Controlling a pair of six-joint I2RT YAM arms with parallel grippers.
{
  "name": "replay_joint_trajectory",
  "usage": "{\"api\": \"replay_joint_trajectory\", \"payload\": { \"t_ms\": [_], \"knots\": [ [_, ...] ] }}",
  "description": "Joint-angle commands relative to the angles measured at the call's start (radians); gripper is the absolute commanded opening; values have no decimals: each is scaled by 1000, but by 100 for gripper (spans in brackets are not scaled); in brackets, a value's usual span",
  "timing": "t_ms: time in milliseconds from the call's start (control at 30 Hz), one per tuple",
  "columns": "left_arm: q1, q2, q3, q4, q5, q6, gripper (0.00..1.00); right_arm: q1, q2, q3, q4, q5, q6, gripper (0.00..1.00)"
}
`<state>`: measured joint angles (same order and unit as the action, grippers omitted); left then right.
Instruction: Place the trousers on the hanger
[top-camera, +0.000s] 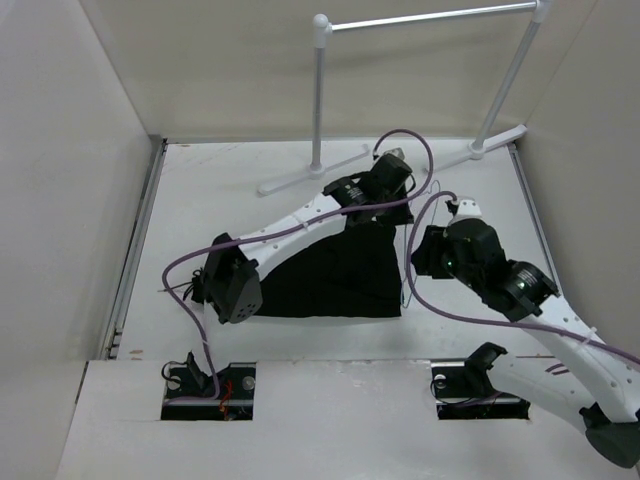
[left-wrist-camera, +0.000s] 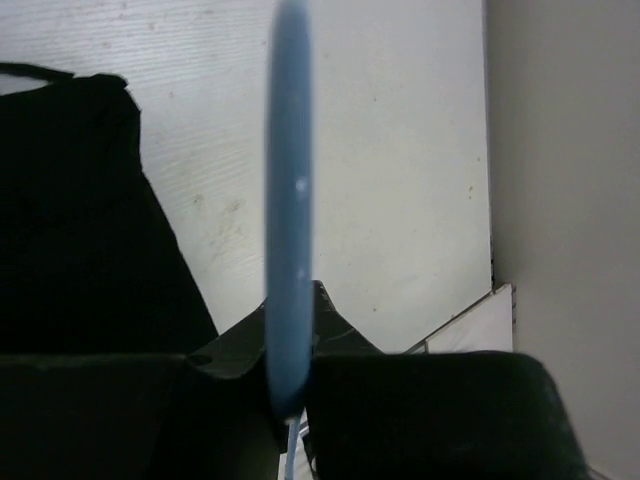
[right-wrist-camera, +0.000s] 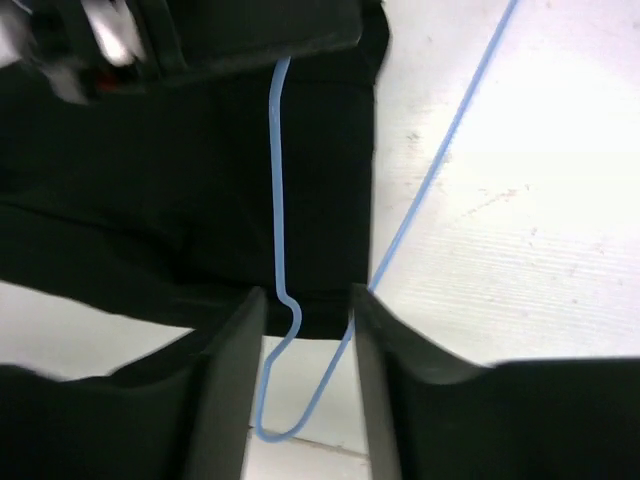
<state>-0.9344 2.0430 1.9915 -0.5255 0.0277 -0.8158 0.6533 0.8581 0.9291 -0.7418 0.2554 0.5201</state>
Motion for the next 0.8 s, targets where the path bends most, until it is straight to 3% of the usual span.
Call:
{"api": "replay_joint_trajectory", "payload": {
  "t_ms": [0, 100, 267, 367, 600, 767],
  "knots": [
    [1, -187, -145, 134, -58, -61, 2, -34, -79, 70, -2, -48, 23, 51],
    [-7, -265, -325, 254, -110, -120, 0, -105, -111, 34, 19, -134, 56, 51],
    [-36, -336, -552, 438, -207, -192, 0, -224, -102, -103, 113, -240, 181, 13],
    [-62, -348, -628, 519, -262, -198, 0, -240, -76, -182, 243, -306, 234, 11],
    [-111, -291, -730, 627, -342, -207, 0, -232, 71, -294, 495, -350, 264, 28],
    [-122, -264, -763, 641, -374, -217, 0, -252, 247, -314, 623, -340, 221, 58]
  ]
}}
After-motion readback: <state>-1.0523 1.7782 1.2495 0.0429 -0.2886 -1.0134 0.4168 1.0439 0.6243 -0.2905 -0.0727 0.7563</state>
